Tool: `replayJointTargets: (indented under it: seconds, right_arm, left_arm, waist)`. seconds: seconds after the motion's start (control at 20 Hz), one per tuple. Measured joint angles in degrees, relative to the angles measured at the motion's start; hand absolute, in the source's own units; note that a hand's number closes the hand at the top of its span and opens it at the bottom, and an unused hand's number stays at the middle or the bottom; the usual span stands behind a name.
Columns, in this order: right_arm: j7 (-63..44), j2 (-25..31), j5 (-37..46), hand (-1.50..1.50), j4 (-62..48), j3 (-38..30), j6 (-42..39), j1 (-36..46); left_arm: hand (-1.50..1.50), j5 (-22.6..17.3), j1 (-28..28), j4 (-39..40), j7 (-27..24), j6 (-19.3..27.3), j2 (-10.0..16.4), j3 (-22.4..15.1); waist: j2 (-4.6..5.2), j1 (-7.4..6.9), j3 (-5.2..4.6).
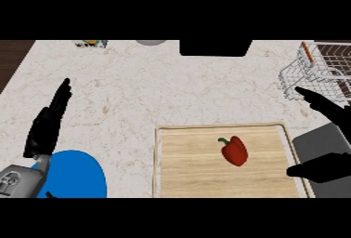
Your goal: Pick the bell pepper from the tray and place it in the tiered basket
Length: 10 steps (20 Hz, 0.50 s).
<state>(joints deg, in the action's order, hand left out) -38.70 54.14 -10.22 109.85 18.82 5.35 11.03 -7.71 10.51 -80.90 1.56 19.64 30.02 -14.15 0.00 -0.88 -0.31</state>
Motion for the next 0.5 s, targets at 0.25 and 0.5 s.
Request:
replayJointTargets:
  seconds: [0.25, 0.5]
  right_arm:
    - [-13.1, -4.7, 2.1, -1.5, -1.9, 4.1, -3.1, 9.4]
    - [-20.1, -11.3, 4.4, -1.5, -5.1, 8.3, -4.9, 14.3]
  left_arm:
    - [0.0, 0.4, -0.5, -0.6, 0.1, -1.4, 0.1, 1.3]
    - [0.0, 1.7, -0.4, 0.2, -0.1, -1.4, -1.7, 1.8]
  waist:
    - [0.06, -0.24, 0.15]
    - [0.08, 0.03, 0.22]
